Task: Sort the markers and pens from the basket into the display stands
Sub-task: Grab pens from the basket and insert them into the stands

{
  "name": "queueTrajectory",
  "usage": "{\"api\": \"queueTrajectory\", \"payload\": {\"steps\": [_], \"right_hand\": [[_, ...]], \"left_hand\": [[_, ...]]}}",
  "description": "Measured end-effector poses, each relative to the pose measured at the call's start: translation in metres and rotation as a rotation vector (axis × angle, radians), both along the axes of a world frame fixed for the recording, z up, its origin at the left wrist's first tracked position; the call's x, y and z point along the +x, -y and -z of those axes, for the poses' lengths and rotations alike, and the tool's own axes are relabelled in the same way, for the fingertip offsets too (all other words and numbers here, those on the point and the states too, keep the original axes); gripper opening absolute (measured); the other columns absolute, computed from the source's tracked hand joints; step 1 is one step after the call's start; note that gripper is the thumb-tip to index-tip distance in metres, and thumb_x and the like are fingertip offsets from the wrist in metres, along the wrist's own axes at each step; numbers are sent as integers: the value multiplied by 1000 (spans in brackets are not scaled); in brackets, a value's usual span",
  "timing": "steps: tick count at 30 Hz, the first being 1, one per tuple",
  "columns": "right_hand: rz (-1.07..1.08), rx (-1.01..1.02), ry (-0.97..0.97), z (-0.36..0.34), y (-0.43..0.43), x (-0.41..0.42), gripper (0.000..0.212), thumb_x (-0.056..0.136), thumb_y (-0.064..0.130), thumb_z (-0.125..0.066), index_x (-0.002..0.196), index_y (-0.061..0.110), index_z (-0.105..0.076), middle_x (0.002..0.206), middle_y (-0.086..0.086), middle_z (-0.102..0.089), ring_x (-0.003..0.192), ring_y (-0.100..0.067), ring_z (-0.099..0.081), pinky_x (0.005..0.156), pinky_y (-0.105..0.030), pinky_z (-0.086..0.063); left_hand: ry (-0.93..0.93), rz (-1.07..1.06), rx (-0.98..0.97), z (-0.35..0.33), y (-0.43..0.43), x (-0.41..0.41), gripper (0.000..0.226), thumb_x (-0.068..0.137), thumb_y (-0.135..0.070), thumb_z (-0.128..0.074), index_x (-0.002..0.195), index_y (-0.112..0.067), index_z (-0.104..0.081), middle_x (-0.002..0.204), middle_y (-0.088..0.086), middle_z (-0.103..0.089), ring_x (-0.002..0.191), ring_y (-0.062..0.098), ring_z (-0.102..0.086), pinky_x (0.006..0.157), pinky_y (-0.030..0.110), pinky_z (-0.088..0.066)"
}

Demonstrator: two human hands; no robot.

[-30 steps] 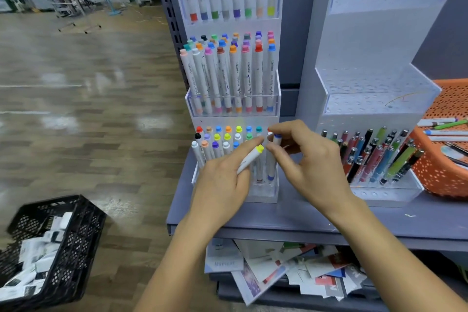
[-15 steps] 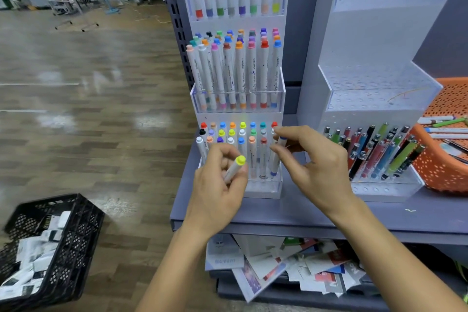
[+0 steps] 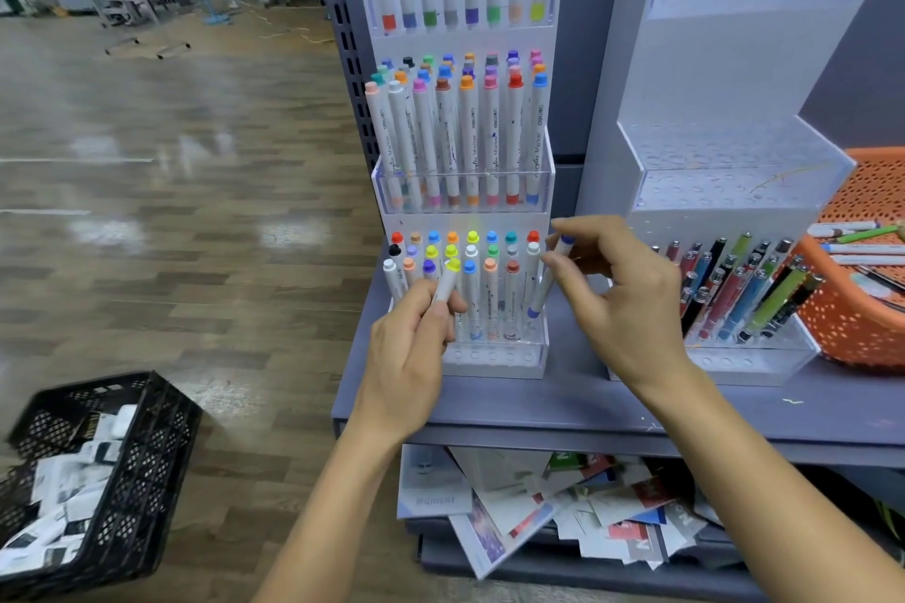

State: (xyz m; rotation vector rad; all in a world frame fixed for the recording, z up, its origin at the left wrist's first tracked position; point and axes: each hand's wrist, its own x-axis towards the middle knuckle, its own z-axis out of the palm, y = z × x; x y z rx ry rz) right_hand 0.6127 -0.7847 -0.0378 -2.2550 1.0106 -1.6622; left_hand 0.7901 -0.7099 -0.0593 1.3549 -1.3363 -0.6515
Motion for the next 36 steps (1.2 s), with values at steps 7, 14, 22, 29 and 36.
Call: {"api": "queueTrajectory", "payload": {"steps": [7,14,22,29,36], "right_hand": [[-7,-33,-89,-1,4,8,21,84,10,-68,103,2,-66,86,-5,-67,73,-10,-60,74,-23,-52],[65,-3,-139,13,12,8,23,84,25,-71,96,6,-66,76,-3,-63,63,-14,-58,62,-31,-52],[-77,-15,-136,16,3,2,23,91,20,-58,105,5,-69,94,-4,-68,81,-10,-62,74,-25,-52],[-30,99,-180,16,1,2,11,86,17,-66,92,8,-64,81,-2,-65,69,-17,-62,64,-36,-54],[-44,49,-9,-3,-22,9,27,90,23,-57,109,7,-64,94,0,-66,85,-9,-62,76,-22,-51]], "left_hand": [[82,-1,-52,-3,-1,-4,34,95,-44,-32,115,-35,-57,59,-8,-45,51,6,-39,50,28,-36],[28,-36,-17,-1,-3,-2,27,94,-42,-35,96,-28,-59,57,-7,-43,53,9,-37,50,36,-33],[-14,-2,13,3,-1,-5,25,94,-32,-37,90,-28,-61,54,-8,-41,51,8,-34,49,27,-31],[-37,28,-6,6,-1,-4,26,89,-44,-37,90,-34,-62,57,-8,-44,53,10,-37,50,31,-32],[35,47,-49,0,-7,-3,26,90,-47,-40,104,-38,-61,68,-8,-56,56,20,-48,53,43,-44]]}}
